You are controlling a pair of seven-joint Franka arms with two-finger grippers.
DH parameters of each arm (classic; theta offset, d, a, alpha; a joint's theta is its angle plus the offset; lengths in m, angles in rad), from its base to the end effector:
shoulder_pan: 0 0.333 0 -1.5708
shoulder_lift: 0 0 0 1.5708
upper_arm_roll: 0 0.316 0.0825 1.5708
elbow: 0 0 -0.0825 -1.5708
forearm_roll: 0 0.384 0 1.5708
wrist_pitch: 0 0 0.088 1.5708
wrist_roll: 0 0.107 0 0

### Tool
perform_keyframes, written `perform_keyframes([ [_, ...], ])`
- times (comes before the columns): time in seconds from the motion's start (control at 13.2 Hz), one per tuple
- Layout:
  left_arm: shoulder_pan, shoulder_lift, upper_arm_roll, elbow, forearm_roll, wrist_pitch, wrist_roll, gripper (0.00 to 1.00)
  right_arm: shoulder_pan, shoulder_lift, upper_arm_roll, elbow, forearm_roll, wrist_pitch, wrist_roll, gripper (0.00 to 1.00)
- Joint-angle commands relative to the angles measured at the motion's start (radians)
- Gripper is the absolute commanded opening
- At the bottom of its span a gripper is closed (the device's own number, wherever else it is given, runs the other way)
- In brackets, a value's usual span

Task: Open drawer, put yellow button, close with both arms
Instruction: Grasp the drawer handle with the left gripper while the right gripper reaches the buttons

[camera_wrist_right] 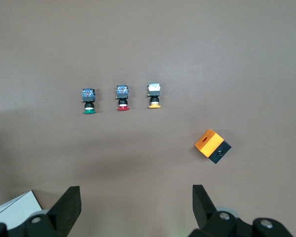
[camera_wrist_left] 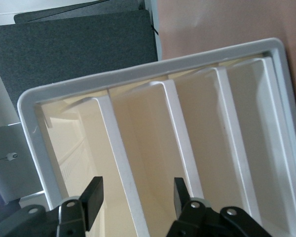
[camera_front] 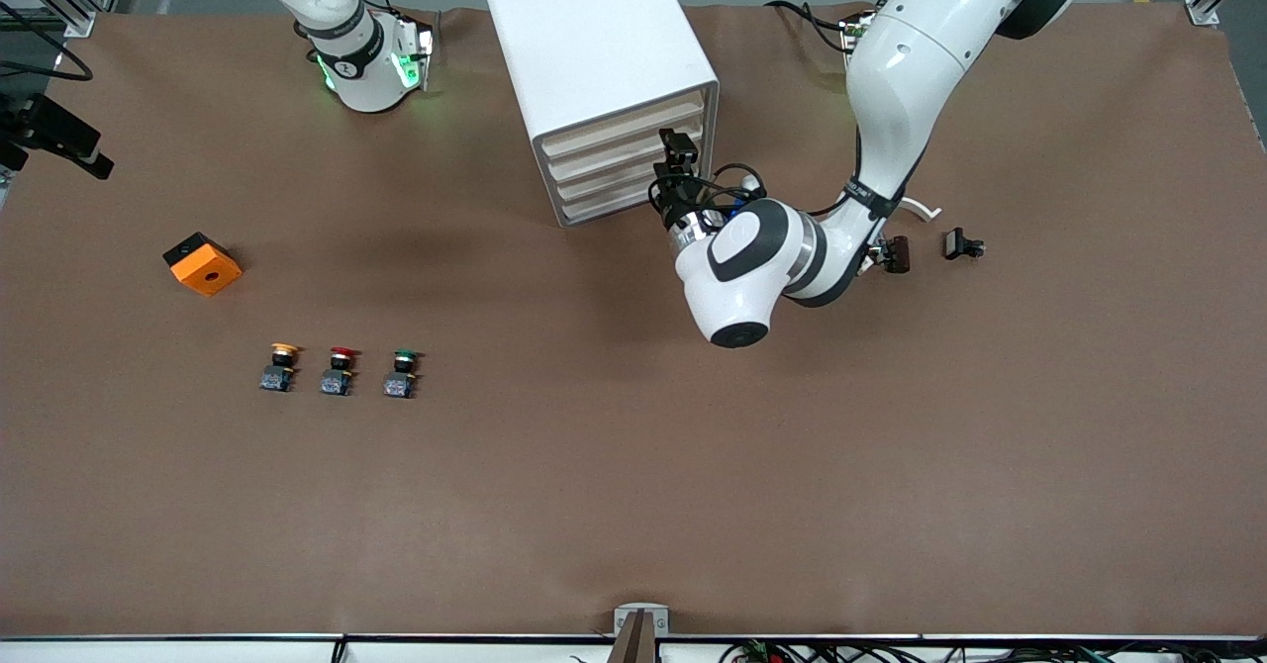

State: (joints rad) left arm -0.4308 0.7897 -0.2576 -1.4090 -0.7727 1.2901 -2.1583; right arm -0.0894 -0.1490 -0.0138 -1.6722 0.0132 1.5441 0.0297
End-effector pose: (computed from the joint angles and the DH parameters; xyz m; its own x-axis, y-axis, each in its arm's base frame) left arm 0.4586 -0.4502 0.2603 -0.1872 0.9605 -0.2061 0.3152 -0.1400 -0.9387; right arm 0.5019 -0.0511 0.6533 0.9910 -0.1320 0.0204 -0.1317 -0.9912 -0.0159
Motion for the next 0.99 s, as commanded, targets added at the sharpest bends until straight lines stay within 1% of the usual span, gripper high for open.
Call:
perform_keyframes([
  [0.0,-0.012,0.000,-0.002,-0.001,-0.037,-0.021,-0.034,0.65,-0.010,0.037,0.011,0.035,0.004,-0.003,-0.005,1.00],
  [0.15,-0.026,0.000,-0.002,-0.008,-0.045,-0.028,-0.043,0.65,-0.003,0.125,0.014,0.054,-0.010,0.014,-0.007,1.00],
  [0.23,-0.043,0.000,-0.002,-0.021,-0.045,-0.026,-0.043,0.65,-0.003,0.152,0.014,0.080,-0.009,0.014,-0.005,1.00],
  [0.3,-0.051,0.000,-0.002,-0.030,-0.045,-0.028,-0.043,0.65,-0.004,0.181,0.014,0.080,-0.010,0.018,-0.004,1.00],
  [0.38,-0.063,-0.001,-0.002,-0.039,-0.045,-0.028,-0.043,0.65,-0.010,0.254,0.012,0.092,-0.013,0.011,-0.007,1.00],
  [0.53,-0.081,0.000,-0.002,-0.042,-0.045,-0.026,-0.043,0.64,-0.013,0.269,0.011,0.100,-0.019,0.024,-0.031,1.00],
  [0.61,-0.089,0.002,-0.002,-0.042,-0.056,-0.026,-0.043,0.61,-0.015,0.270,0.009,0.095,-0.019,0.027,-0.030,1.00],
  [0.68,-0.097,0.002,-0.002,-0.042,-0.077,-0.026,-0.043,0.52,-0.016,0.275,0.008,0.083,-0.024,0.037,-0.028,1.00],
  [0.76,-0.098,0.002,-0.002,-0.042,-0.086,-0.026,-0.045,0.42,-0.020,0.275,0.008,0.042,-0.036,0.094,-0.028,1.00],
  [0.91,-0.097,0.002,-0.002,-0.042,-0.088,-0.026,-0.045,0.27,-0.029,0.275,0.008,-0.059,-0.042,0.252,-0.028,1.00],
])
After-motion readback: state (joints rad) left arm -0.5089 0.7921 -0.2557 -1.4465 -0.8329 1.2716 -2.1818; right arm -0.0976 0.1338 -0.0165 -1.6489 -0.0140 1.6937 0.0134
